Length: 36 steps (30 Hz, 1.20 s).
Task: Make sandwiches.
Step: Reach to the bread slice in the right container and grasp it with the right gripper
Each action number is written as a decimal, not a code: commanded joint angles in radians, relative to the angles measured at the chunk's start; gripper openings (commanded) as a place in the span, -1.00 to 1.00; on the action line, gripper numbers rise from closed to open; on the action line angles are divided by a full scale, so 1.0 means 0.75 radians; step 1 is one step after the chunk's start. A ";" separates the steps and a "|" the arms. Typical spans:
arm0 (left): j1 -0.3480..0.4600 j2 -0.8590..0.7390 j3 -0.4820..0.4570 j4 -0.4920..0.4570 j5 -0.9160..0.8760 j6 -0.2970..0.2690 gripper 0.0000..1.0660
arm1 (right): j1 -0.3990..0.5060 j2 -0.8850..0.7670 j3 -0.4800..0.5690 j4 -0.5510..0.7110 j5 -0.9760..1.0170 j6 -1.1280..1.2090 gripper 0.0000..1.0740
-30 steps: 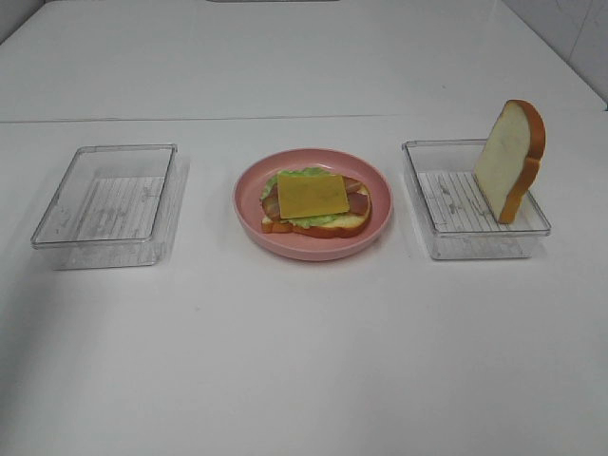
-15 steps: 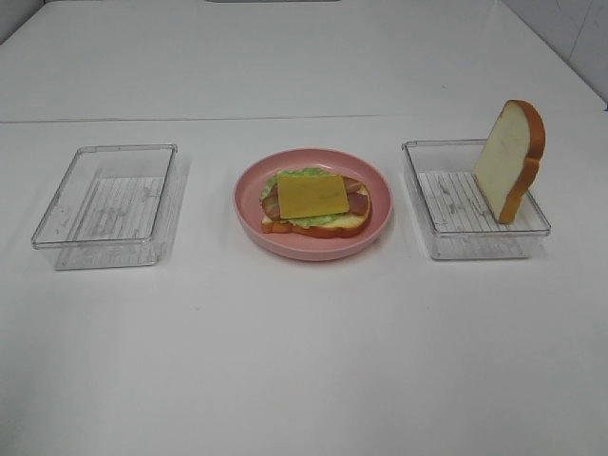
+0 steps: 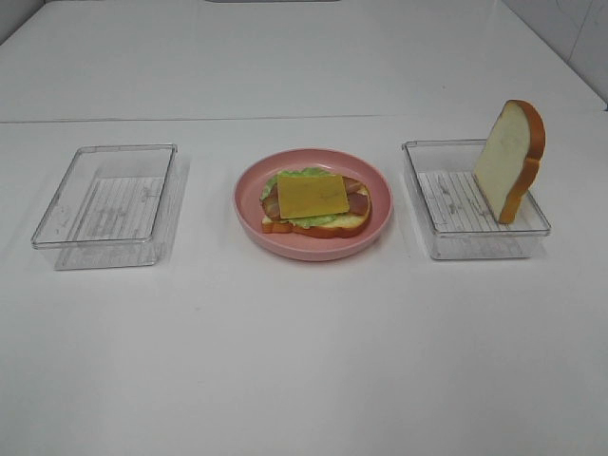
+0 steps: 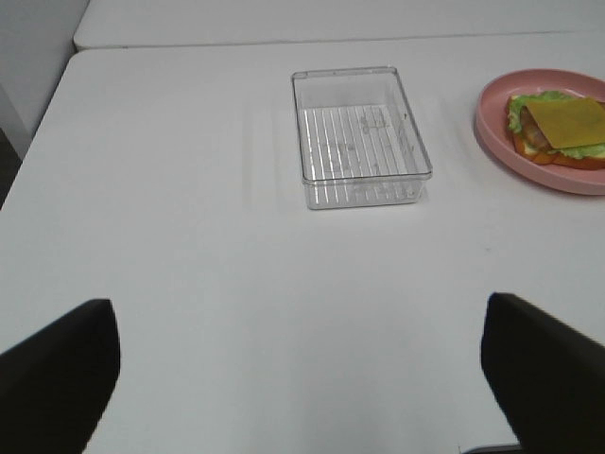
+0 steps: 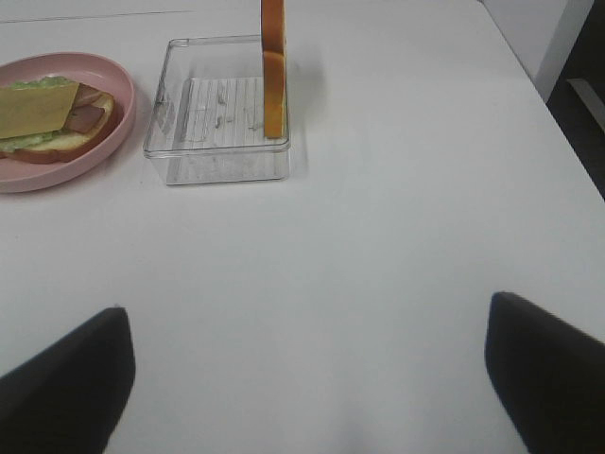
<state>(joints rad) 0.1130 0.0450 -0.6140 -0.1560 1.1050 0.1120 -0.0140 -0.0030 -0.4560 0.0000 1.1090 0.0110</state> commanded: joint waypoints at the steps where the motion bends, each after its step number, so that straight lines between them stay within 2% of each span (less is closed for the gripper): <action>1: -0.043 -0.037 0.004 -0.001 -0.003 -0.001 0.88 | -0.003 -0.045 0.004 -0.012 -0.013 -0.004 0.75; 3: -0.109 -0.061 0.019 0.045 -0.003 0.012 0.88 | -0.003 -0.045 0.004 -0.012 -0.013 -0.004 0.75; 6: -0.141 -0.079 0.049 0.069 -0.001 -0.001 0.88 | -0.003 -0.045 0.004 -0.012 -0.013 -0.004 0.75; 8: -0.156 -0.091 0.123 0.085 -0.015 -0.052 0.88 | -0.003 -0.045 0.004 -0.012 -0.013 -0.004 0.75; 18: -0.156 -0.089 0.132 0.101 -0.036 -0.081 0.88 | -0.003 -0.044 0.004 -0.013 -0.013 -0.004 0.75; 20: -0.156 -0.089 0.132 0.105 -0.037 -0.105 0.88 | -0.003 -0.044 0.004 -0.013 -0.013 -0.004 0.75; 36: -0.153 -0.095 0.132 0.103 -0.039 -0.103 0.88 | -0.004 -0.044 0.004 -0.013 -0.013 -0.004 0.75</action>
<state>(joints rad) 0.0030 -0.0060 -0.5140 -0.0740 1.0830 0.0440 -0.0140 -0.0030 -0.4560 0.0000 1.1090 0.0110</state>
